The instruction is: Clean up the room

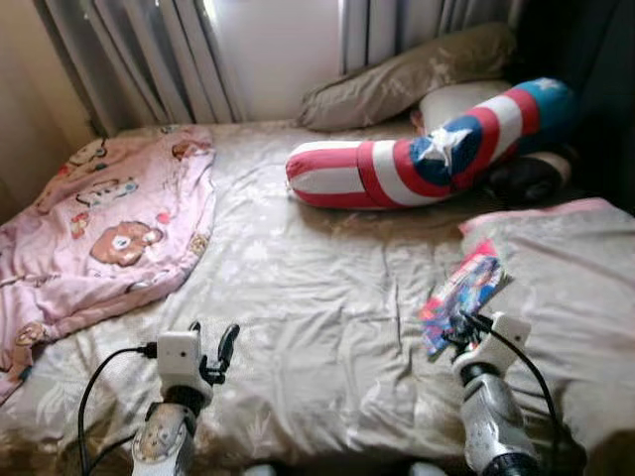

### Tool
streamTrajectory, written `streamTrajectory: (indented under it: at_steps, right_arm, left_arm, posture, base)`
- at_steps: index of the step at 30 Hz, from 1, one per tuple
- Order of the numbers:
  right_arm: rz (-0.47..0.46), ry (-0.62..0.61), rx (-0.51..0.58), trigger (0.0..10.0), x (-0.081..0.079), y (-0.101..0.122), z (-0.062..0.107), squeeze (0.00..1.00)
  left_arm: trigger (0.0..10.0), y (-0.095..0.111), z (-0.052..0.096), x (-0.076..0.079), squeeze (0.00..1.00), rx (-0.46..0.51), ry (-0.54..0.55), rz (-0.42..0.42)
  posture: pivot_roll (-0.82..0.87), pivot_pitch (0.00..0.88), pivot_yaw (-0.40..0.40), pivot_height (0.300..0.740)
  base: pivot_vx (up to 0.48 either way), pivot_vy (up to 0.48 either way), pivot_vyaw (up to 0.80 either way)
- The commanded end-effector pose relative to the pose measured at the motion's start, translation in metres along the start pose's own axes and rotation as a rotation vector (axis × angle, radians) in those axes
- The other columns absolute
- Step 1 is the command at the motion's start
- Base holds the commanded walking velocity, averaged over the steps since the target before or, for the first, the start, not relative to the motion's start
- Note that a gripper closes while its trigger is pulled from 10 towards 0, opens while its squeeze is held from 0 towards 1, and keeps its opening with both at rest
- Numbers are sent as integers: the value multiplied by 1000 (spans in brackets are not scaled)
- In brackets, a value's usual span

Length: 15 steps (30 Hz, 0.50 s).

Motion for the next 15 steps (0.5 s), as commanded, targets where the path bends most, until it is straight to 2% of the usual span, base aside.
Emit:
streamTrajectory:
  at_steps: [1, 2, 3, 6, 10, 15]
  right_arm:
    - [-93, 39, 4, 10000, -11, 6, -6, 0]
    - [-119, 45, -4, 10000, -13, 5, -7, 0]
    - [-185, 39, -18, 10000, -15, 4, -8, 0]
    - [-263, 27, -28, 10000, -17, 3, -10, 0]
    - [-370, 14, -60, 10000, -21, -3, -10, 0]
    - [-432, -3, -37, 10000, -19, -3, -11, 0]
  left_arm:
    - [10000, 6, 2, -5, 0, 5, 1, -9]
    - [10000, 6, 3, -5, 0, 6, -2, -12]
    - [10000, 8, 6, -6, 0, 6, -7, -21]
    - [10000, 10, 10, -8, 0, 5, -14, -36]
    - [10000, 16, 23, -10, 0, -3, -29, -62]
    - [10000, 18, 37, -12, 0, -30, -30, -72]
  posture:
    - [61, 0, 93, 643]
    - [68, 0, 95, 643]
    - [80, 0, 99, 643]
    - [103, 0, 108, 643]
    - [146, 36, 128, 643]
    - [176, 62, 143, 643]
  base:
    - [0, 0, 0]
    - [0, 0, 0]
    - [0, 0, 0]
    - [0, 0, 0]
    - [0, 0, 0]
    - [0, 0, 0]
Point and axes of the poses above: a point about 5 cm out from each wrist's last joint towards the gripper, its own z axis pointing back from the gripper into the wrist, its own y axis along the axis of the wrist's last joint, x = y × z, the point moved 1 cm from there along -z, pointing out of the wrist towards the gripper, and after that the axes turned 6 degrees about z, right-handed, at the moved point
